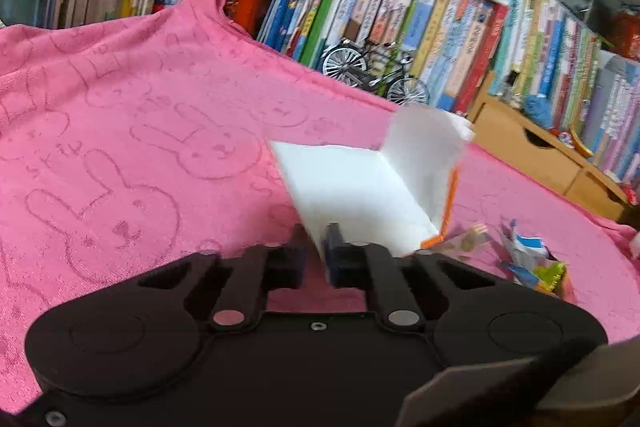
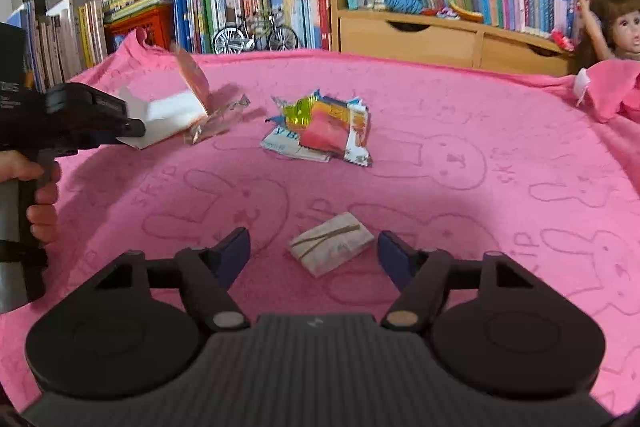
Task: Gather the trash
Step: 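Grasp the white-orange snack box with the left gripper while the right gripper grasps the white paper wrapper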
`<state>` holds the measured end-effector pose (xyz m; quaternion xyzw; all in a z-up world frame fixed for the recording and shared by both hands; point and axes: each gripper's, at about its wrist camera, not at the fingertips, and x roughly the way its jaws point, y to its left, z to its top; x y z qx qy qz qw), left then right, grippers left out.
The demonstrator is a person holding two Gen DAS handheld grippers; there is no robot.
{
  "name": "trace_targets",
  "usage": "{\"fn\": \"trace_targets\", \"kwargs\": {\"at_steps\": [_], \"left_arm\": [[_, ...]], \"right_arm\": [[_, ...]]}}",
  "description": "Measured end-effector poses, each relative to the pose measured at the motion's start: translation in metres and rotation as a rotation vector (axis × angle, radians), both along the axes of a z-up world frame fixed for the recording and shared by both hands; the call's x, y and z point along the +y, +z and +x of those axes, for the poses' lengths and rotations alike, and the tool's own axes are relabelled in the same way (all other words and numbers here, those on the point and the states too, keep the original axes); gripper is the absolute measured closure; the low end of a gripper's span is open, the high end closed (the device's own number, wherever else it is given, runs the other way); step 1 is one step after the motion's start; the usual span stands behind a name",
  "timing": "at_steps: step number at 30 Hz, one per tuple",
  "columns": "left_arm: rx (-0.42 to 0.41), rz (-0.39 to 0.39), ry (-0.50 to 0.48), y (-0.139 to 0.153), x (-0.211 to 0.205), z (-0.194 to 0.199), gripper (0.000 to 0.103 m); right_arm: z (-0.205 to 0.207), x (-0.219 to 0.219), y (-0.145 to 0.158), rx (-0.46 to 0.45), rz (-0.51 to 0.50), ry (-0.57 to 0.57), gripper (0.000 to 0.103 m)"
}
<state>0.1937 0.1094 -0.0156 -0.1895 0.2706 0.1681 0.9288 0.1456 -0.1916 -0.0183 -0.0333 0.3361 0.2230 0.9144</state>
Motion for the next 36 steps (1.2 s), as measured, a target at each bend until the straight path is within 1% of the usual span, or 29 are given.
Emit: {"fn": "trace_targets", "kwargs": {"at_steps": [2, 3, 4, 6, 11, 16, 21, 24, 28, 33, 36], "left_arm": [[-0.005, 0.041, -0.019, 0.003, -0.005, -0.007, 0.097], [-0.009, 0.045, -0.028, 0.005, -0.006, -0.011, 0.098], [-0.017, 0.039, -0.039, 0.007, -0.006, -0.016, 0.099], [-0.030, 0.040, -0.059, 0.012, -0.008, -0.026, 0.099], [-0.069, 0.052, -0.126, 0.027, -0.013, -0.059, 0.099], [-0.089, 0.060, -0.192, 0.039, -0.016, -0.096, 0.099], [-0.095, 0.031, -0.251, 0.045, -0.016, -0.136, 0.099], [-0.105, 0.010, -0.263, 0.044, -0.017, -0.162, 0.099], [-0.132, 0.020, -0.274, 0.045, -0.023, -0.193, 0.099], [-0.152, 0.039, -0.314, 0.047, -0.034, -0.223, 0.099], [-0.157, 0.029, -0.337, 0.049, -0.040, -0.241, 0.099]], "right_arm": [[0.001, 0.002, 0.000, -0.003, -0.001, 0.001, 0.042], [0.000, 0.002, 0.001, -0.004, 0.003, 0.005, 0.050], [-0.001, 0.002, 0.001, -0.005, 0.004, 0.005, 0.055], [-0.004, 0.002, 0.002, -0.015, 0.000, 0.004, 0.071], [-0.017, -0.002, 0.005, -0.029, 0.013, 0.005, 0.071], [-0.039, -0.009, 0.011, -0.045, 0.027, 0.016, 0.071], [-0.067, -0.018, 0.021, -0.070, 0.051, 0.030, 0.071], [-0.084, -0.020, 0.024, -0.080, 0.063, 0.036, 0.071], [-0.103, -0.022, 0.026, -0.084, 0.077, 0.044, 0.071], [-0.124, -0.022, 0.028, -0.094, 0.084, 0.046, 0.071], [-0.136, -0.022, 0.032, -0.101, 0.091, 0.048, 0.071]]}}
